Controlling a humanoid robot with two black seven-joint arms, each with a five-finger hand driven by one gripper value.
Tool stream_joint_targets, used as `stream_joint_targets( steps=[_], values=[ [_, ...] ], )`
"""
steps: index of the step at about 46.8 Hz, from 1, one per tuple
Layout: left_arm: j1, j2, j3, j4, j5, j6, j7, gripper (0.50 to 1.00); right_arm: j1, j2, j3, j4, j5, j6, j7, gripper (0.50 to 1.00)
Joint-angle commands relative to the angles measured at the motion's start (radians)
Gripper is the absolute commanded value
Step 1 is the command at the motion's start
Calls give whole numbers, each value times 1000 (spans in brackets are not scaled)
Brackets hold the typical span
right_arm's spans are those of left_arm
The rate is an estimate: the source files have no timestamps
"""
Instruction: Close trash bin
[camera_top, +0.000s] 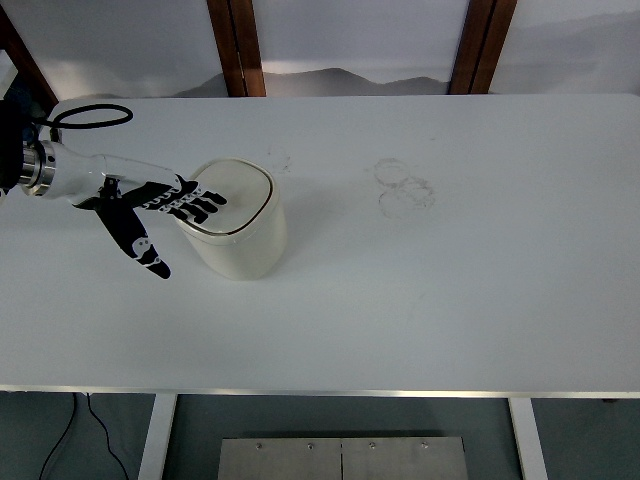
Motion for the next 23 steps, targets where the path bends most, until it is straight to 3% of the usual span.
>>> stream_joint_targets(
  steps=[1,23],
  values=[
    [4,1,-1,4,-5,0,0,1000,0,0,-1,0,0,0,0,995],
    [6,1,-6,12,-15,0,0,1000,-1,0,-1,0,0,0,0,995]
  ],
)
